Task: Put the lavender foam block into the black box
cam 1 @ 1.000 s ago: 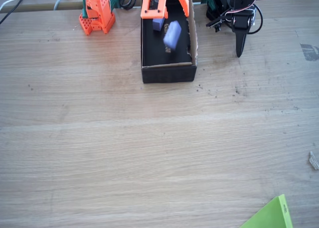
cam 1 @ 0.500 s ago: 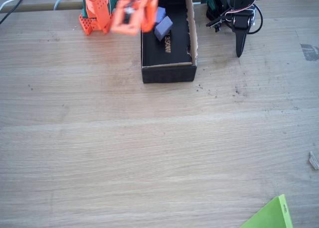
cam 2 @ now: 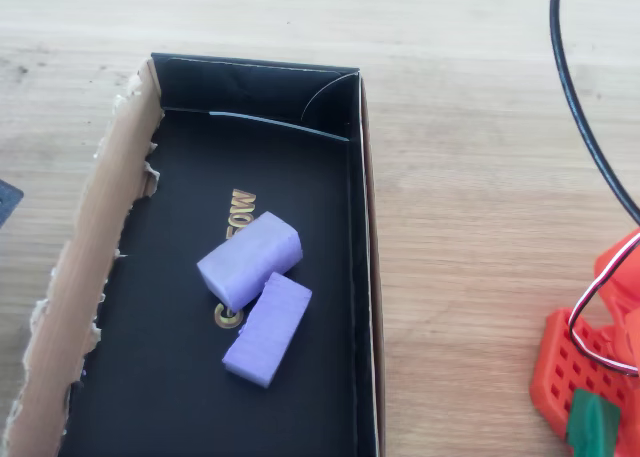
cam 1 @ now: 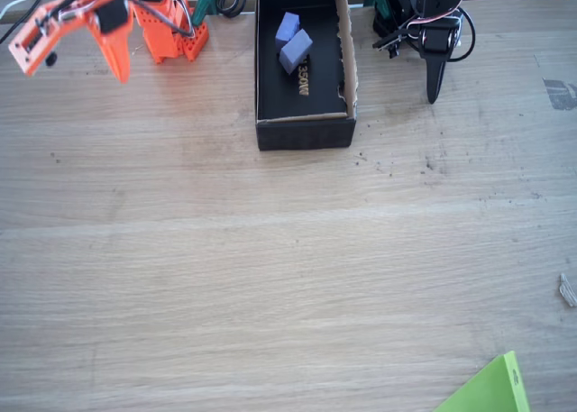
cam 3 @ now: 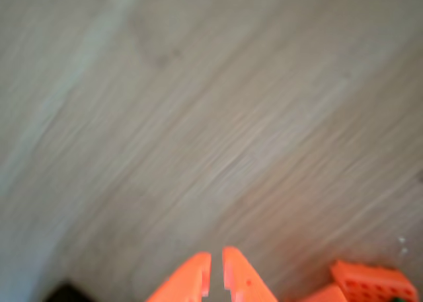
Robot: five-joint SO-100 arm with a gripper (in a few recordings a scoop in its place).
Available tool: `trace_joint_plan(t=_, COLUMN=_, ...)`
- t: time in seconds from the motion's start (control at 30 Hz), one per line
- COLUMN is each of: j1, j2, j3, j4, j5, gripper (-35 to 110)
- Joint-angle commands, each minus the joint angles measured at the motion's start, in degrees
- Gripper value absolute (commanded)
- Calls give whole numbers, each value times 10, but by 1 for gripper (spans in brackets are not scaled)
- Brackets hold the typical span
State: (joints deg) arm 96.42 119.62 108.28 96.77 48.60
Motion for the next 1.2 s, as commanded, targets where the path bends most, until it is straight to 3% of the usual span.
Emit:
trace_joint_plan(t=0.0, j1=0, j2=24, j3=32, j4=-30, j5=-15, gripper=0)
trace_joint_plan(t=0.3, j1=-40, j2=90, j3=197, j4=-203, j5=5, gripper=0)
trace_joint_plan(t=0.67, j1=-42, j2=208, j3=397, j4=-405, j5=-137, gripper=0)
trace_joint_plan(t=0.83, j1=-34, j2=292, j3=481, j4=-431, j5=-144, gripper=0)
trace_joint_plan(t=1.17, j1=-22, j2=446, j3=550, j4=-446, j5=-268, gripper=0)
